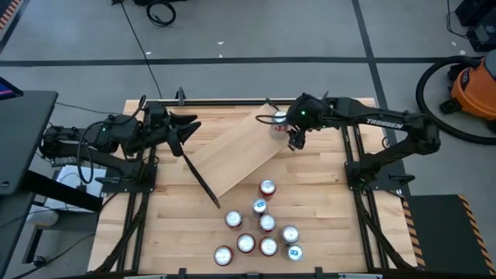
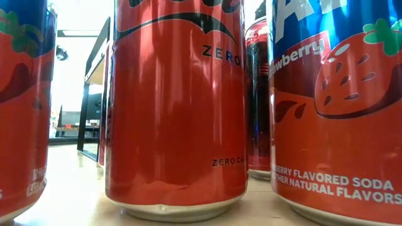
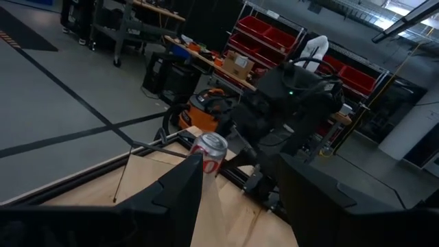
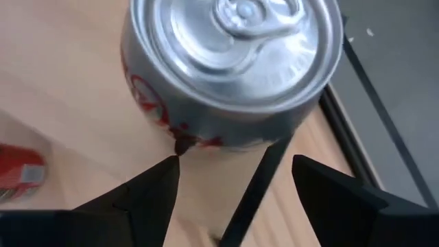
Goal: Place canned beverage on shelf
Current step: Put the top red and silver soda can on the shelf
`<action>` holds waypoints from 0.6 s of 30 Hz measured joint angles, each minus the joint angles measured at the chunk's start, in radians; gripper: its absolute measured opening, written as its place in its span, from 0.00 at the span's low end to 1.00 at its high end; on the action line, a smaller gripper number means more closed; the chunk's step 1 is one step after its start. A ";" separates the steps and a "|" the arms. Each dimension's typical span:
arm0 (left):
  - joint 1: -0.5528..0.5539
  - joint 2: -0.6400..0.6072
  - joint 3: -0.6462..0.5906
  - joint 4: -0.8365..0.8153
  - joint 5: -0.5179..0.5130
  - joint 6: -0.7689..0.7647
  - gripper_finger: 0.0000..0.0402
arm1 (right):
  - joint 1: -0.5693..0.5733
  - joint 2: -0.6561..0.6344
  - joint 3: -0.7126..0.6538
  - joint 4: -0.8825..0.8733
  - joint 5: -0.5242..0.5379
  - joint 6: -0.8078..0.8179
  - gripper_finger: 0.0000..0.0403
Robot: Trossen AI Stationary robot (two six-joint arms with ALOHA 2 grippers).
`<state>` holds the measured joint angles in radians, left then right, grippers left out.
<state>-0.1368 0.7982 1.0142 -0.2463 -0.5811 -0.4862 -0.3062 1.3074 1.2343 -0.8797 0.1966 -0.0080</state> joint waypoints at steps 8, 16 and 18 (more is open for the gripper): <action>-0.001 0.000 0.000 0.002 0.000 -0.001 0.48 | -0.069 0.033 0.000 0.051 0.027 -0.080 0.67; -0.001 0.000 0.000 0.002 0.000 -0.001 0.48 | -0.109 0.033 0.000 0.141 0.028 -0.099 0.66; -0.001 0.000 0.000 0.002 0.000 -0.001 0.48 | -0.115 0.033 0.000 0.173 0.028 -0.100 0.66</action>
<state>-0.1375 0.7982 1.0145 -0.2440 -0.5808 -0.4870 -0.4216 1.3407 1.2339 -0.7071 0.2245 -0.1081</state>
